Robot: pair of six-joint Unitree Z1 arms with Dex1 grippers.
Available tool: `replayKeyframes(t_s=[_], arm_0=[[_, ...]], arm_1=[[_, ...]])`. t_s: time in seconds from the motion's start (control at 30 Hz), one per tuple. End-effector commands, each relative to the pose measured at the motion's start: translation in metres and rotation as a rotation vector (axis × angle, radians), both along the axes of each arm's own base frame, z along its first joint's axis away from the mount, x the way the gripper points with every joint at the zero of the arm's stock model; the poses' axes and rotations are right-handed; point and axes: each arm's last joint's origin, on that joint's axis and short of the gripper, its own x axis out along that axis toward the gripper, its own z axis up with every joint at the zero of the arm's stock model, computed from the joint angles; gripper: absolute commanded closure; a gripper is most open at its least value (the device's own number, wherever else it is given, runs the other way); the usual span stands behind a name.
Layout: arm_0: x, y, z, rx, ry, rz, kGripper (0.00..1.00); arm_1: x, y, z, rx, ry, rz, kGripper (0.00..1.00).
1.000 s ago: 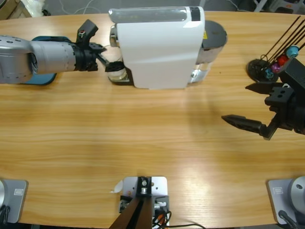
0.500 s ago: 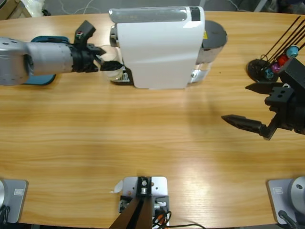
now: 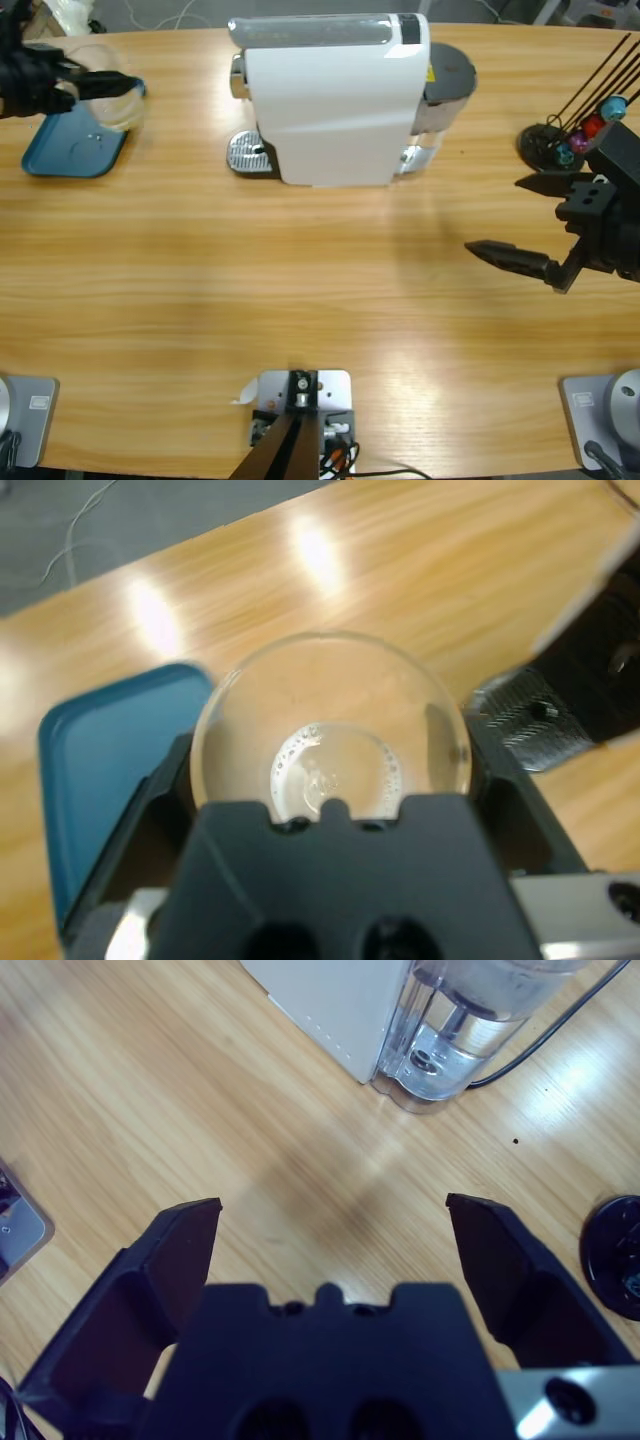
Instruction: Pour coffee
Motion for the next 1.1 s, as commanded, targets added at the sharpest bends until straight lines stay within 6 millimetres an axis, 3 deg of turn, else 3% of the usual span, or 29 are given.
replayKeyframes(t_s=[0.03,0.1,0.4,0.57,0.67,0.7,0.73,0.77,0.8,0.87,1.1], arm_0=[[0.009,0.046,-0.033,-0.015,0.127,0.239,0.864],[0.018,0.056,-0.047,-0.009,0.172,0.283,0.715],[0.056,0.089,-0.084,-0.026,0.136,0.403,0.717],[0.064,0.097,-0.11,-0.041,0.168,0.444,0.717],[0.066,0.098,-0.113,-0.048,0.177,0.449,0.706],[0.066,0.099,-0.113,-0.049,0.187,0.453,0.565],[0.064,0.099,-0.113,-0.055,0.199,0.459,0.299],[0.06,0.099,-0.114,-0.066,0.209,0.464,0.097],[0.056,0.097,-0.113,-0.078,0.214,0.456,0.017],[0.044,0.086,-0.104,-0.087,0.195,0.418,0.004],[-0.016,0.078,-0.02,-0.093,0.033,0.37,0.004]], arm_1=[[-0.001,0.0,-0.004,-0.032,0.004,0.009,0.0],[-0.001,0.0,-0.004,-0.032,0.003,0.008,0.0],[-0.001,0.0,-0.003,-0.03,0.0,0.009,0.0],[-0.002,-0.001,-0.003,-0.028,-0.003,0.009,0.0],[-0.003,-0.002,-0.002,-0.025,-0.009,0.007,0.0],[-0.003,-0.002,-0.002,-0.023,-0.011,0.006,0.0],[-0.003,-0.003,-0.001,-0.023,-0.013,0.005,0.0],[-0.003,-0.003,-0.001,-0.023,-0.013,0.005,0.0],[-0.003,-0.003,-0.001,-0.023,-0.013,0.005,0.0],[-0.003,-0.003,-0.001,-0.023,-0.013,0.005,0.0],[-0.004,-0.003,-0.001,-0.02,-0.017,0.006,0.0]])
